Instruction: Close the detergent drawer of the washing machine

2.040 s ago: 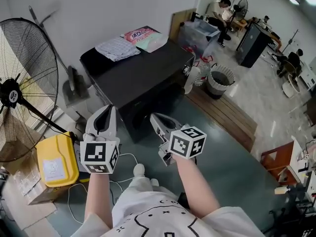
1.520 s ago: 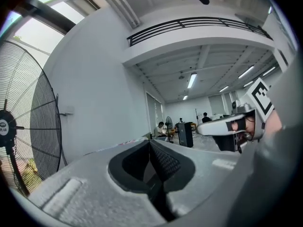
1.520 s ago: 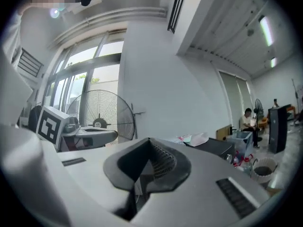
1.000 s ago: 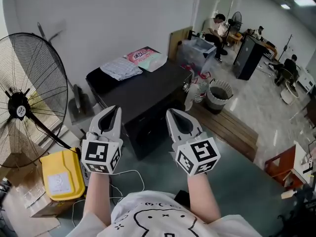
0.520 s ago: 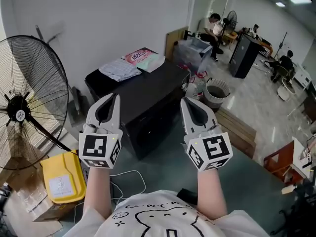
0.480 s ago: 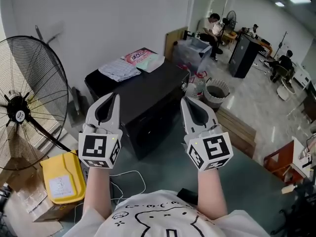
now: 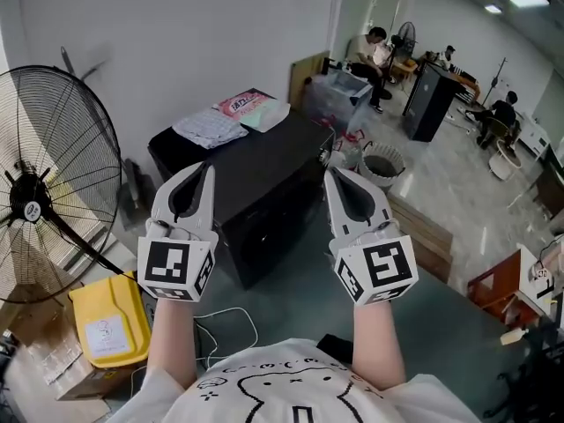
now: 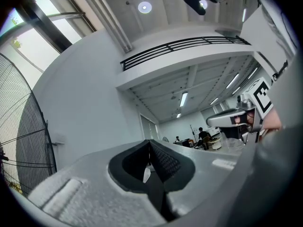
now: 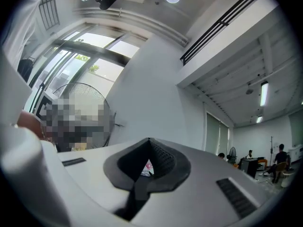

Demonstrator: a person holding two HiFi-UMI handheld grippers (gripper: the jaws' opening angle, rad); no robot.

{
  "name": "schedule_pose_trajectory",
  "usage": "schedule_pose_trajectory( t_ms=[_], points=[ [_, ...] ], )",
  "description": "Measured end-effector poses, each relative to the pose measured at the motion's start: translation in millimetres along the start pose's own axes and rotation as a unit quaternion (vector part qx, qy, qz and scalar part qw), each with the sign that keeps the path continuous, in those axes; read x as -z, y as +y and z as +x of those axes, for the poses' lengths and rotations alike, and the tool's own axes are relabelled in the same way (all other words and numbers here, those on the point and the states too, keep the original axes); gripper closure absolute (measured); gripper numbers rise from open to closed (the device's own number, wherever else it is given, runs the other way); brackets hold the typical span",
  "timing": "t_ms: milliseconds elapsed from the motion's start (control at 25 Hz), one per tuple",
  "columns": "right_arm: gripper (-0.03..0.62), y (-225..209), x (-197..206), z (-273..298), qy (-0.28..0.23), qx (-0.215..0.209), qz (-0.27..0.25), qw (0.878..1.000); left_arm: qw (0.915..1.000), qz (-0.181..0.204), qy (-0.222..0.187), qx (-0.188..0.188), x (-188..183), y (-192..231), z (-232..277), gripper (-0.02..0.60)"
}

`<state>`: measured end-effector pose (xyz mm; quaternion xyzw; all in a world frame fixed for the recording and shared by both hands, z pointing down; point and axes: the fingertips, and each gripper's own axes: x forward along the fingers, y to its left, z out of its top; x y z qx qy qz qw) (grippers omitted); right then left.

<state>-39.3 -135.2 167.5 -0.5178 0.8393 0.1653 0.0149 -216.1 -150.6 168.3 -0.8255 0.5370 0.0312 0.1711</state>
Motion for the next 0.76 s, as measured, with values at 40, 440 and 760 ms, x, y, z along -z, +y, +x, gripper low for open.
schedule_pose_trajectory(
  t_ms=[40,440,760],
  points=[
    [0.597,0.6,-0.7,0.0,0.000,0.000,-0.002,1.000,1.0000,0.000,0.000,0.000,0.1,0.2,-0.1,0.565],
    [0.597,3.9,0.6,1.3,-0.002,-0.003,-0.001,1.000,1.0000,-0.004,0.000,-0.002,2.9,1.0,-0.1,0.565],
    [0.597,1.8,-1.2,-2.2,-0.004,-0.003,0.002,1.000,1.0000,-0.006,-0.002,-0.004,-0.9,-1.5,-1.4,0.565]
  ],
)
